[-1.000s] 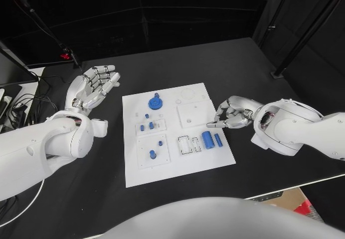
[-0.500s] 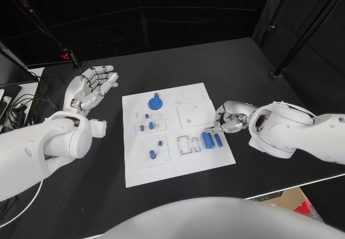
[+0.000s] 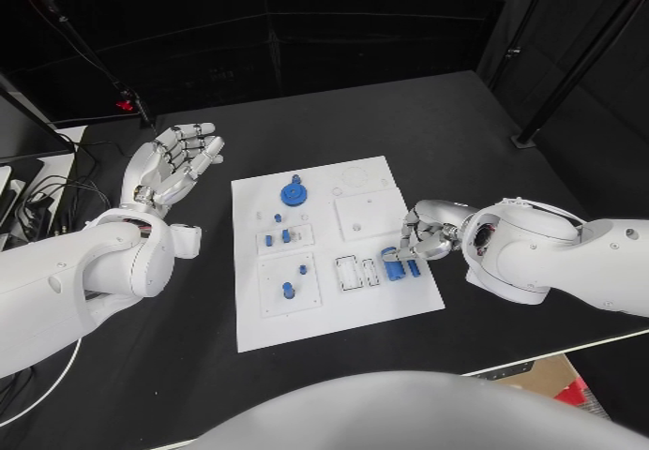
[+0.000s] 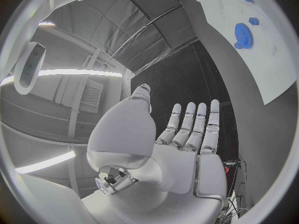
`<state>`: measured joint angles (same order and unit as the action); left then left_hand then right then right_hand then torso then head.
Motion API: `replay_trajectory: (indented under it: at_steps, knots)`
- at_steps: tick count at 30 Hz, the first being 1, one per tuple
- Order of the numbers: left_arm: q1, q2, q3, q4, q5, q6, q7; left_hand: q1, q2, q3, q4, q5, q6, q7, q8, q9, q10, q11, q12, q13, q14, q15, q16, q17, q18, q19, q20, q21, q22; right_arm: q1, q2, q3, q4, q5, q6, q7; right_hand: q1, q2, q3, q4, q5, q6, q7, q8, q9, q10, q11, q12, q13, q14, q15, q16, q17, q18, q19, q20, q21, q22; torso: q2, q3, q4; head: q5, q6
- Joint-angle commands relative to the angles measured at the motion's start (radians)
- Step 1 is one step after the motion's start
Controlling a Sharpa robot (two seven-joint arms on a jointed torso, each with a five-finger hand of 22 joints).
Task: Assemble the parts on the task board
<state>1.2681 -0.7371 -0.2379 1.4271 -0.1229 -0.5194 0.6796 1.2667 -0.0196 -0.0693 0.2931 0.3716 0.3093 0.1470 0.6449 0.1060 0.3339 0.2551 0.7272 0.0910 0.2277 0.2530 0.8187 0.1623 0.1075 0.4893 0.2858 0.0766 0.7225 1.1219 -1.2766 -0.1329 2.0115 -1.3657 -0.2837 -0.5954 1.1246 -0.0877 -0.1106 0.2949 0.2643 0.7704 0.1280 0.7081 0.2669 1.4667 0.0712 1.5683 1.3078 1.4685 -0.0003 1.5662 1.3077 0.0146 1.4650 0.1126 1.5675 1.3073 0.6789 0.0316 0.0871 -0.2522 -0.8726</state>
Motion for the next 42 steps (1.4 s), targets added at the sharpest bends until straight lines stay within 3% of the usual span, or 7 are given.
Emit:
replay_trajectory:
  at_steps: [1, 9, 24, 36, 40, 42]
  knots:
    - [0.001, 0.000, 0.001, 0.001, 0.000, 0.001, 0.114, 0.000, 0.008, -0.006, 0.000, 0.007, -0.008, 0.148, 0.005, -0.001, -0.008, 0.002, 0.003, -0.001, 0.004, -0.001, 0.006, -0.002, -0.008, 0.004, 0.003, 0.007, -0.001, -0.002, 0.008, 0.000, 0.000, -0.023, 0.040, -0.029, -0.012, 0.003, 0.000, 0.001, -0.004, 0.010, -0.003, 0.008, 0.003, 0.104, -0.010, 0.003, 0.263, 0.102, -0.008, 0.005, 0.263, -0.015, 0.106, -0.010, 0.003, 0.263, 0.000, 0.0007, 0.0006, 0.001, 0.000]
    - [0.001, 0.000, 0.001, 0.001, 0.000, 0.002, 0.114, 0.000, 0.008, -0.006, 0.000, 0.007, -0.008, 0.148, 0.005, -0.001, -0.008, 0.002, 0.003, -0.001, 0.004, -0.001, 0.006, -0.002, -0.008, 0.004, 0.003, 0.007, -0.001, -0.010, 0.025, 0.000, -0.007, -0.023, 0.065, -0.046, -0.015, 0.007, 0.001, 0.001, -0.010, 0.012, -0.005, 0.010, 0.005, 0.104, -0.012, 0.003, 0.263, 0.102, -0.010, 0.005, 0.263, -0.015, 0.106, -0.011, 0.003, 0.263, 0.000, 0.0003, 0.0006, 0.004, 0.000]
    - [0.001, -0.006, 0.001, 0.008, 0.000, 0.003, 0.114, 0.000, 0.008, -0.006, 0.000, 0.007, -0.008, 0.148, 0.005, -0.001, -0.008, 0.002, 0.003, -0.001, 0.004, -0.001, 0.006, -0.002, -0.008, 0.004, 0.003, 0.007, -0.001, -0.048, 0.088, 0.000, -0.055, -0.048, 0.104, -0.106, -0.034, 0.022, 0.001, 0.001, -0.030, 0.008, -0.006, 0.010, 0.007, 0.104, -0.014, 0.003, 0.263, 0.102, -0.012, 0.005, 0.263, -0.015, 0.106, -0.014, 0.003, 0.263, 0.000, 0.0003, 0.0002, 0.011, 0.000]
    - [0.001, -0.006, 0.001, 0.008, 0.000, 0.004, 0.114, 0.000, 0.010, -0.006, 0.000, 0.007, -0.009, 0.148, 0.006, -0.002, -0.008, 0.002, 0.005, -0.002, 0.004, -0.001, 0.007, -0.003, -0.008, 0.004, 0.003, 0.007, -0.002, -0.057, 0.132, 0.000, -0.087, -0.046, 0.110, -0.124, -0.019, 0.071, 0.012, -0.004, -0.026, 0.007, -0.008, 0.011, 0.011, 0.104, -0.015, 0.003, 0.263, 0.102, -0.013, 0.005, 0.263, -0.015, 0.106, -0.015, 0.003, 0.263, 0.000, -0.0002, -0.0005, 0.009, 0.000]
    - [0.001, -0.006, 0.001, 0.008, 0.000, 0.005, 0.114, 0.000, 0.010, -0.006, 0.000, 0.007, -0.009, 0.148, 0.006, -0.002, -0.008, 0.002, 0.005, -0.002, 0.004, -0.001, 0.007, -0.003, -0.008, 0.004, 0.003, 0.007, -0.002, -0.058, 0.135, 0.000, -0.089, -0.029, 0.107, -0.123, 0.017, 0.096, 0.016, -0.007, 0.017, -0.010, -0.004, -0.003, 0.006, 0.104, -0.013, 0.003, 0.263, 0.102, -0.012, 0.005, 0.263, -0.015, 0.106, -0.015, 0.003, 0.263, 0.000, 0.0004, 0.0001, 0.009, 0.000]
    - [0.001, -0.005, 0.001, 0.007, 0.000, 0.005, 0.113, 0.000, 0.010, -0.006, 0.000, 0.007, -0.009, 0.148, 0.006, -0.002, -0.008, 0.002, 0.005, -0.002, 0.004, -0.001, 0.007, -0.004, -0.008, 0.004, 0.003, 0.007, -0.002, -0.058, 0.135, 0.000, -0.088, -0.017, 0.102, -0.120, 0.053, 0.111, 0.016, -0.006, 0.043, -0.027, 0.007, -0.031, -0.011, 0.104, -0.003, 0.003, 0.263, 0.102, -0.005, 0.005, 0.263, -0.015, 0.106, -0.010, 0.003, 0.263, 0.000, 0.0005, -0.0003, 0.010, 0.000]
